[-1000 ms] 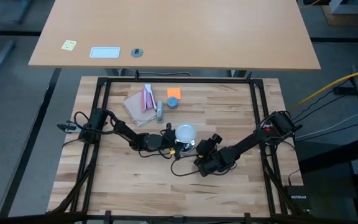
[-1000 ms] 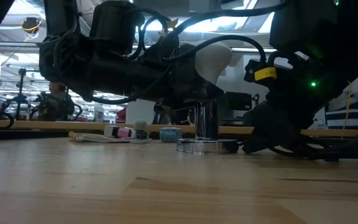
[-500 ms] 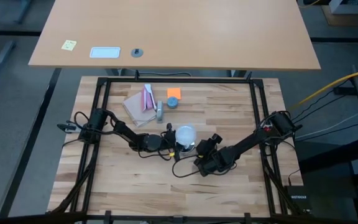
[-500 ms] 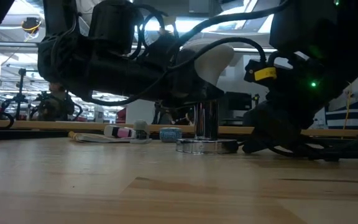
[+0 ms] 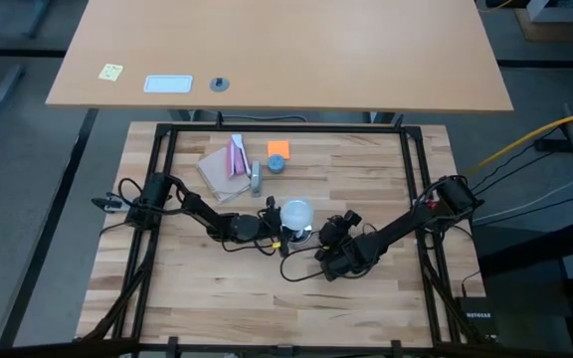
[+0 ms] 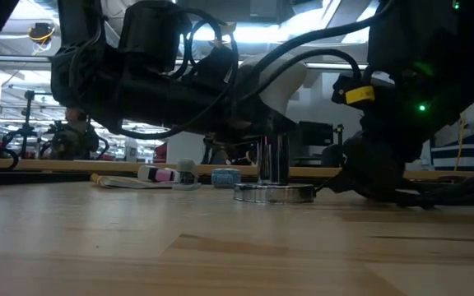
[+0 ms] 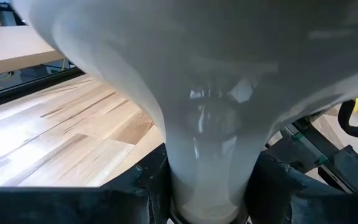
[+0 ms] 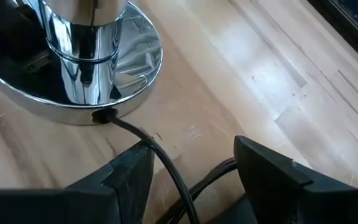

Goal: Screw lightbulb
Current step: Remove the white lightbulb from the silver lamp

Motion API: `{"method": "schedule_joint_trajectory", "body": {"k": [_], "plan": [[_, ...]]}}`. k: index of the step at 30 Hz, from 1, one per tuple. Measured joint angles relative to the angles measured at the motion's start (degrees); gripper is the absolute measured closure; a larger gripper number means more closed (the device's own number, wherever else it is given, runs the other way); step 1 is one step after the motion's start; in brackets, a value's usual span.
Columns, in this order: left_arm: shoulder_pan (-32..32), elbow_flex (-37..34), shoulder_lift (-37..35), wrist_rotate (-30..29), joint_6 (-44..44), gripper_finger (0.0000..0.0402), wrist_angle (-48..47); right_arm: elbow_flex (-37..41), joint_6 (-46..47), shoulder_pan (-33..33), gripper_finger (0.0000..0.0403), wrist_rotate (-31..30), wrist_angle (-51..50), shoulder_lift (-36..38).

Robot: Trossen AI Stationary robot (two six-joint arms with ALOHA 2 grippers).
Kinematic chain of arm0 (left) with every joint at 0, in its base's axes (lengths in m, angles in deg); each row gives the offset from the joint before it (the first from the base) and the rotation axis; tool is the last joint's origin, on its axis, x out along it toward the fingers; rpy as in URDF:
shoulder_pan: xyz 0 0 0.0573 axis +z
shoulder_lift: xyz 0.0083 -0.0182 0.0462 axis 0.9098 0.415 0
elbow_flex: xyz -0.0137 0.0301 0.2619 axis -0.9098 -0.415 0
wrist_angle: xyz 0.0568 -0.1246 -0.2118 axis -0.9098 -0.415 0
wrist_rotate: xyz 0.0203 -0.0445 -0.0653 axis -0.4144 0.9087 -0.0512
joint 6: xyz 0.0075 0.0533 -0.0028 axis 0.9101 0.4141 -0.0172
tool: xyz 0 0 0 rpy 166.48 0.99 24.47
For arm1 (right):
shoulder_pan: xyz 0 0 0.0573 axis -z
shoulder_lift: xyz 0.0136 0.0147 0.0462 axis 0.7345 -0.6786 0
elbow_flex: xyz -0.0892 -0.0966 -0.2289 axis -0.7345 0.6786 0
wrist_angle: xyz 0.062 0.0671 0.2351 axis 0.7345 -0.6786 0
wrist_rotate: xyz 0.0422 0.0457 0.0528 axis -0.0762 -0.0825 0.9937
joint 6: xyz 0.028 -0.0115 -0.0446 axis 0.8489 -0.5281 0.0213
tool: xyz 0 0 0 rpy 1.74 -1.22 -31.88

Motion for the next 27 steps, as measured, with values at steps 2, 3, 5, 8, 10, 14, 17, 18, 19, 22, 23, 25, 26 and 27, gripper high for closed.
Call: {"method": "schedule_joint_trajectory", "body": {"k": [2,3,5,8,10,14,17,18,19,22,23,25,26,27], "plan": [[0.0,0.0,-0.1,-0.1,0.0,0.0249,-0.6,0.0,0.0,0.0,0.0178,-0.3,0.2,0.0],[0.0,0.1,-0.1,-0.2,-0.1,0.0249,-0.9,0.0,-0.4,0.0,0.0178,-0.3,0.3,0.0],[0.0,0.1,-0.1,-0.2,-0.1,0.0249,-0.9,0.0,-1.7,-0.1,0.0178,-0.2,0.7,0.0],[0.1,0.0,0.0,-0.2,-0.5,0.0249,0.5,-0.1,-2.8,-0.1,0.0178,0.2,1.1,0.1],[0.4,-0.1,0.3,0.0,-1.1,0.0250,2.0,-0.1,-2.8,-0.1,0.0178,0.1,1.1,0.1],[0.8,-0.1,2.1,0.3,-1.9,0.0261,6.2,-0.1,-3.0,-0.1,0.0178,-0.2,1.2,0.2],[0.9,-0.1,4.0,2.1,-3.2,0.0265,9.6,-0.2,-4.9,-0.4,0.0178,-0.4,1.3,0.2],[1.0,-0.1,4.5,2.4,-3.4,0.0264,10.5,-0.2,-5.7,-0.6,0.0178,-0.6,1.3,0.3],[1.0,-0.1,4.9,2.5,-3.5,0.0261,11.2,-0.2,-6.1,-1.0,0.0178,-0.7,1.0,0.6],[0.9,0.0,5.1,3.1,-3.6,0.0250,11.4,-0.2,-7.5,-2.5,0.0178,-0.5,-0.8,2.2],[0.9,0.0,5.1,3.2,-3.5,0.0248,11.5,-0.2,-7.6,-3.1,0.0178,-0.6,-1.7,2.8],[0.9,0.0,5.1,3.4,-3.4,0.0247,11.4,-0.2,-7.6,-4.2,0.0178,-1.0,-3.5,4.1],[0.9,0.0,5.1,3.5,-3.4,0.0247,11.2,-0.3,-7.6,-4.7,0.0178,-1.3,-4.3,4.9],[0.9,0.0,5.1,3.4,-3.3,0.0249,10.9,-0.3,-7.6,-5.2,0.0178,-1.3,-4.9,5.4]]}}
